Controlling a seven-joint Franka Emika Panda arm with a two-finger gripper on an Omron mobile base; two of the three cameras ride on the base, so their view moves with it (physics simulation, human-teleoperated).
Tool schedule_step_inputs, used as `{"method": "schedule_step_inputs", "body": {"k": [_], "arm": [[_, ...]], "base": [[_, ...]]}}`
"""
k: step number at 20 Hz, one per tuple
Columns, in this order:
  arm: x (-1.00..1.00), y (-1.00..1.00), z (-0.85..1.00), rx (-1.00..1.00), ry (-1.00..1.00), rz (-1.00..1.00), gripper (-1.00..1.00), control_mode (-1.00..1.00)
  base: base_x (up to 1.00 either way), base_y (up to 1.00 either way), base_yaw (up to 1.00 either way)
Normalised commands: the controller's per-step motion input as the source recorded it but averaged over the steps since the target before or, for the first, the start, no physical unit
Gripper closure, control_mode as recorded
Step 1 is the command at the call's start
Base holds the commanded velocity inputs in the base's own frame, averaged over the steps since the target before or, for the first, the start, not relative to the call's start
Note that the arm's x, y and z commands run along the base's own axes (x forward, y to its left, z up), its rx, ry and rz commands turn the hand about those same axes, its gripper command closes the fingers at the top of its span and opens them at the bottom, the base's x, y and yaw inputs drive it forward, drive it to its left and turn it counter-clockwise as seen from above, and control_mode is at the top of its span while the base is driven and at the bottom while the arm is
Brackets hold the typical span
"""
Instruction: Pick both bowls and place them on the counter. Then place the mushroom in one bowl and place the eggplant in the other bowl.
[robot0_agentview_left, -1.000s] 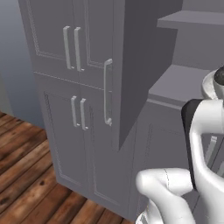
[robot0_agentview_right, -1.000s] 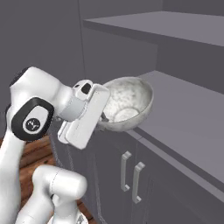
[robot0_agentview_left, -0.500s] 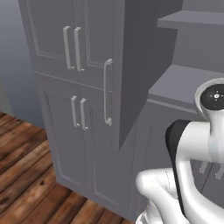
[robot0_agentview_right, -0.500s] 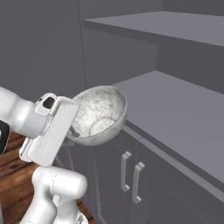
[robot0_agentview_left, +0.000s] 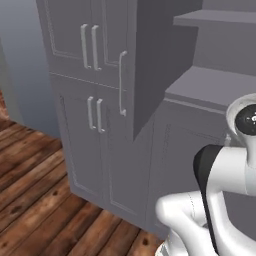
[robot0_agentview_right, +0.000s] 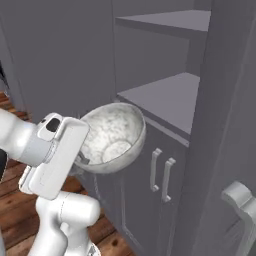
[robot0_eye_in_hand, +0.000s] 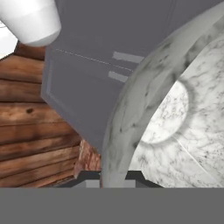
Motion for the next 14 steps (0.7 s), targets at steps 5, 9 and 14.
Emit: {"method": "schedule_step_inputs", "body": {"k": [5, 9, 14], "arm": [[0.00, 0.00, 0.00, 0.00, 0.00, 0.00, 1.00, 1.00], [0.00, 0.00, 0.00, 0.00, 0.00, 0.00, 1.00, 1.00], [0.00, 0.00, 0.00, 0.00, 0.00, 0.00, 1.00, 1.00]], "base": [[-0.78, 0.35, 0.27], [-0.87, 0.23, 0.36], [-0.77, 0.19, 0.43]]}}
